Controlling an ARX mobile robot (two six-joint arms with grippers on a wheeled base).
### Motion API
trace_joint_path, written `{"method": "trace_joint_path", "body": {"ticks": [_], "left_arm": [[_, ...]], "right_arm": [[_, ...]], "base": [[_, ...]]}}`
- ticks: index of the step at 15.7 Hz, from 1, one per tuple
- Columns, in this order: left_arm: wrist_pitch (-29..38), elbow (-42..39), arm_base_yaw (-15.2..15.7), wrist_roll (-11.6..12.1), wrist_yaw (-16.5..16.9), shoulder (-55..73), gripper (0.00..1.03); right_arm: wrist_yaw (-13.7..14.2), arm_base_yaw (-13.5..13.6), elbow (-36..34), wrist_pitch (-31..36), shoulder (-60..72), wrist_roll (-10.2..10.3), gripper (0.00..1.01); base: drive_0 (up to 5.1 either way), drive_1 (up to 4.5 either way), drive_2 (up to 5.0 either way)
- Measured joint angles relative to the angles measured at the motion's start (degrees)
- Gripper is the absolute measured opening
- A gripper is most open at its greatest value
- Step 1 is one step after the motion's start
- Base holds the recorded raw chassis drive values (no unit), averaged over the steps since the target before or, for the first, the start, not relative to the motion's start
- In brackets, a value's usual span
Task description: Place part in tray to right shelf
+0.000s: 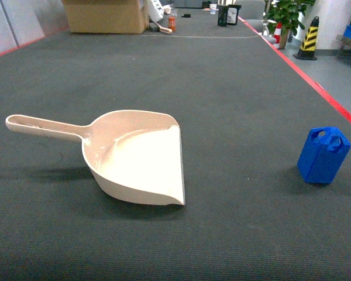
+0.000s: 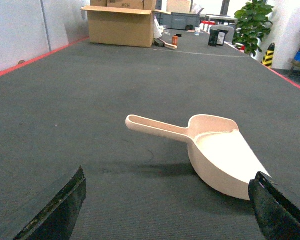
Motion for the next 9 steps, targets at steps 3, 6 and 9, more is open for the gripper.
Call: {"method": "trace_joint_path", "body": {"ticks": [3, 6, 9], "left_arm": [[0.0, 0.0, 0.0, 0.0, 0.0, 0.0, 0.98], [0.0, 0.0, 0.0, 0.0, 0.0, 0.0, 0.98], [6.1, 5.9, -6.2, -1.1, -13.2, 19.9, 0.98]], "right_arm": [[0.0, 0.0, 0.0, 0.0, 0.0, 0.0, 0.98], [0.0, 0.0, 0.0, 0.0, 0.0, 0.0, 0.98], [0.0, 0.0, 0.0, 0.1, 0.0, 0.0, 0.98]], "base": [[0.0, 0.0, 0.0], [0.0, 0.0, 0.0], [0.0, 0.0, 0.0]]}}
